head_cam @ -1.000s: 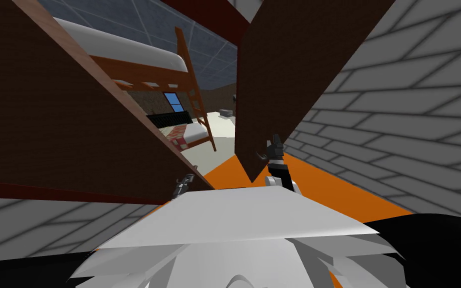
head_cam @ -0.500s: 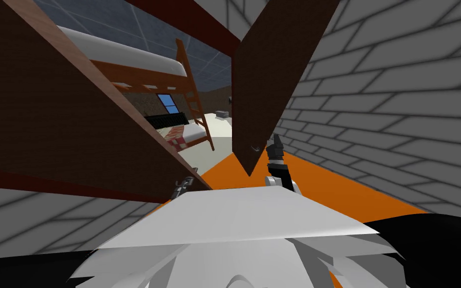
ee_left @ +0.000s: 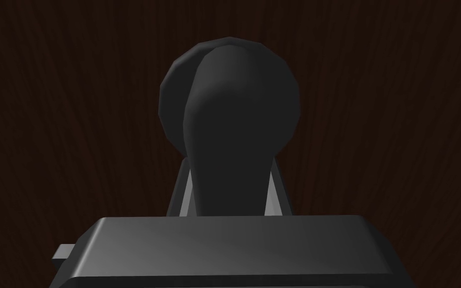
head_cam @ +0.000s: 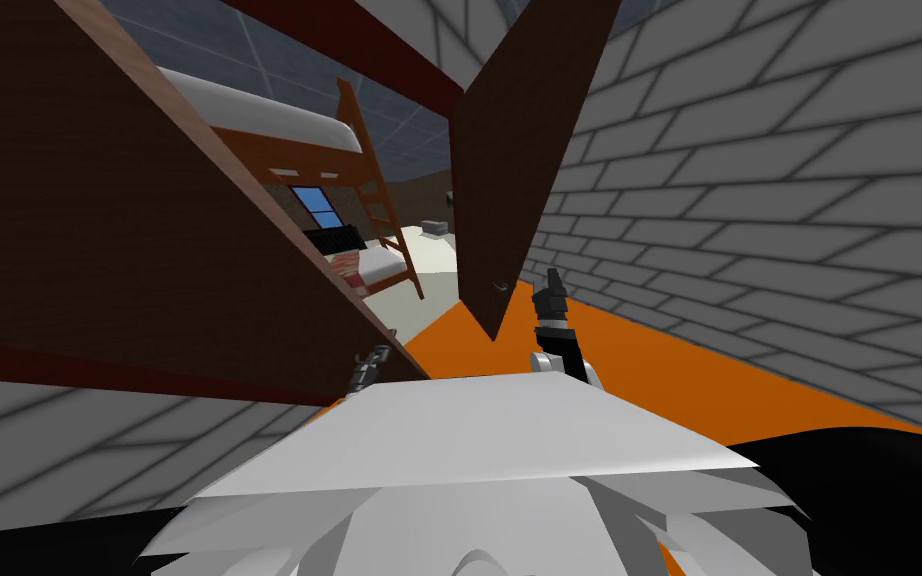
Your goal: Pull the door open
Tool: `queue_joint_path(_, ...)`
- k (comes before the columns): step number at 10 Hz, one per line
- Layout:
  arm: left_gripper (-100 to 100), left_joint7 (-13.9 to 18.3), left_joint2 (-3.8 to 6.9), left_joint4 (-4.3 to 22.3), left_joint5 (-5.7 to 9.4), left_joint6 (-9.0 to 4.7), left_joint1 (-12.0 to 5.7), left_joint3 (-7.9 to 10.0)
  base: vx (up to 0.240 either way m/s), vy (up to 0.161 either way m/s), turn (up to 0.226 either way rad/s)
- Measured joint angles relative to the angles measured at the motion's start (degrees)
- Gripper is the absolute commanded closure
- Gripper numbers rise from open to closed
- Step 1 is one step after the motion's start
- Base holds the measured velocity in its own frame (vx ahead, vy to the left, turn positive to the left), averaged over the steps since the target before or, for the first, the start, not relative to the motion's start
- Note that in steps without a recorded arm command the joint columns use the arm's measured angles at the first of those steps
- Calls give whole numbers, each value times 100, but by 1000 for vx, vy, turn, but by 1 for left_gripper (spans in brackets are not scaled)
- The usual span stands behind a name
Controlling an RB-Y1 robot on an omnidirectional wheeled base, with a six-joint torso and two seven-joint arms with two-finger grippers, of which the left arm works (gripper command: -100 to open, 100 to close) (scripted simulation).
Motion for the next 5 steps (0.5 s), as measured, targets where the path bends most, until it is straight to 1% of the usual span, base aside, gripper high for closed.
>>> queue_joint_path(3, 100, -147, -40, 42, 173, 215, -218, -96, -209, 65, -155)
queue_joint_path(4, 100, -189, -49, 8, 228, 301, -262, -134, -132, 37, -53)
queue_joint_path(5, 100, -201, -55, 169, 246, 269, -387, -164, -158, 27, -108)
